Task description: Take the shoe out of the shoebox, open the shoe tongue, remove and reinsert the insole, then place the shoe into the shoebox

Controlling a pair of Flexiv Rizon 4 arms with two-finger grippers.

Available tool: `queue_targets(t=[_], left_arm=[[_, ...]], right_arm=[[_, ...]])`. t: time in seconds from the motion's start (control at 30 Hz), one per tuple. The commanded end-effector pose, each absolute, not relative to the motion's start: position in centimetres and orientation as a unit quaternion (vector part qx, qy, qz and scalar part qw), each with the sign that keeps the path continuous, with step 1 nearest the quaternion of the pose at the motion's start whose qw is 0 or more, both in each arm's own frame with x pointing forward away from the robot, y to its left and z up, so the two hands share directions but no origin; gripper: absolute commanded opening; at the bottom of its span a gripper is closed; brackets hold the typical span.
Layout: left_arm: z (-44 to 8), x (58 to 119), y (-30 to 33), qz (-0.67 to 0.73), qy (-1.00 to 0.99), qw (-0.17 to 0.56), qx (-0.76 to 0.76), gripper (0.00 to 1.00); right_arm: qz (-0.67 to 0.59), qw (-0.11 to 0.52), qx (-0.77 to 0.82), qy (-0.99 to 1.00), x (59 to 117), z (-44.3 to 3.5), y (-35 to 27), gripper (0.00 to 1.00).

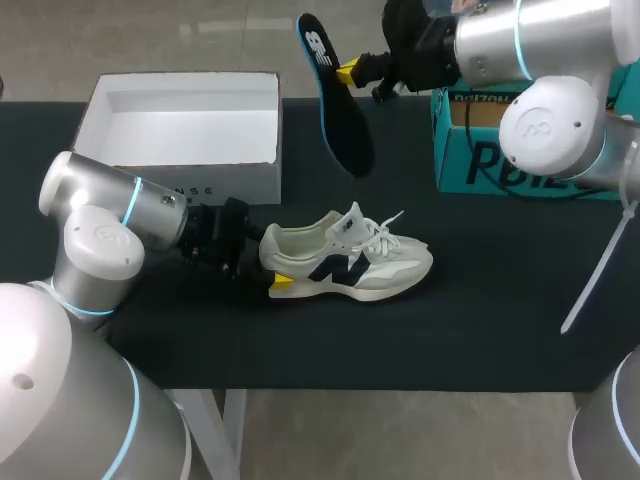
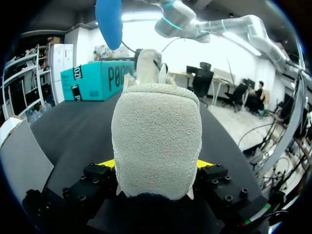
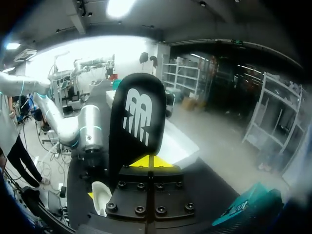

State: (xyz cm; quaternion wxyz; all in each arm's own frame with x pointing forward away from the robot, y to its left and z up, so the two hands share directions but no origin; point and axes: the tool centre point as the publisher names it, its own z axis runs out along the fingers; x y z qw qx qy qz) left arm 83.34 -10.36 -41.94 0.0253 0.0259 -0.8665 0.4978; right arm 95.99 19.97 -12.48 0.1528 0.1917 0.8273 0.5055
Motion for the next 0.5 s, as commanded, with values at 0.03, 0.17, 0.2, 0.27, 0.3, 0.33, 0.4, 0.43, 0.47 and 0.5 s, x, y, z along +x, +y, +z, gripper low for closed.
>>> queue_targets(t=[0.03,0.17,0.2,0.27,0.3,0.33,0.4,0.43,0.47,0.5], left_arm=[[-41.9,83.3,-10.4,0.497,-0.867,0.025,0.026,0.00],[-41.9,83.3,-10.4,0.497,-0.867,0.025,0.026,0.00],[-41.9,83.3,-10.4,0.497,-0.867,0.025,0.026,0.00],[-41.9,83.3,-10.4,0.497,-0.867,0.025,0.026,0.00],[-41.9,83.3,-10.4,0.497,-0.867,0.025,0.026,0.00],[-41.9,83.3,-10.4,0.497,-0.867,0.025,0.026,0.00],[-41.9,83.3,-10.4,0.497,-0.867,0.025,0.026,0.00],[-41.9,83.3,-10.4,0.497,-0.867,0.025,0.026,0.00],[-41.9,83.3,-10.4,0.497,-0.867,0.025,0.026,0.00],[-41.9,83.3,-10.4,0.497,-0.867,0.025,0.026,0.00]], right_arm=[[0.501,0.194,0.230,0.812,94.5,-12.3,19.6,0.00],[0.496,0.220,0.260,0.799,94.1,-11.5,19.2,0.00],[0.493,0.226,0.265,0.797,94.0,-11.3,19.1,0.00],[0.496,0.227,0.270,0.794,94.0,-10.9,18.9,0.00],[0.502,0.226,0.275,0.788,94.1,-10.7,18.8,0.00],[0.505,0.225,0.279,0.786,94.3,-10.4,18.7,0.00],[0.505,0.226,0.278,0.786,94.4,-10.1,18.7,0.00],[0.505,0.226,0.278,0.786,94.4,-10.1,18.7,0.00],[0.505,0.226,0.278,0.786,94.4,-10.1,18.7,0.00],[0.505,0.226,0.278,0.786,94.4,-10.1,18.7,0.00]])
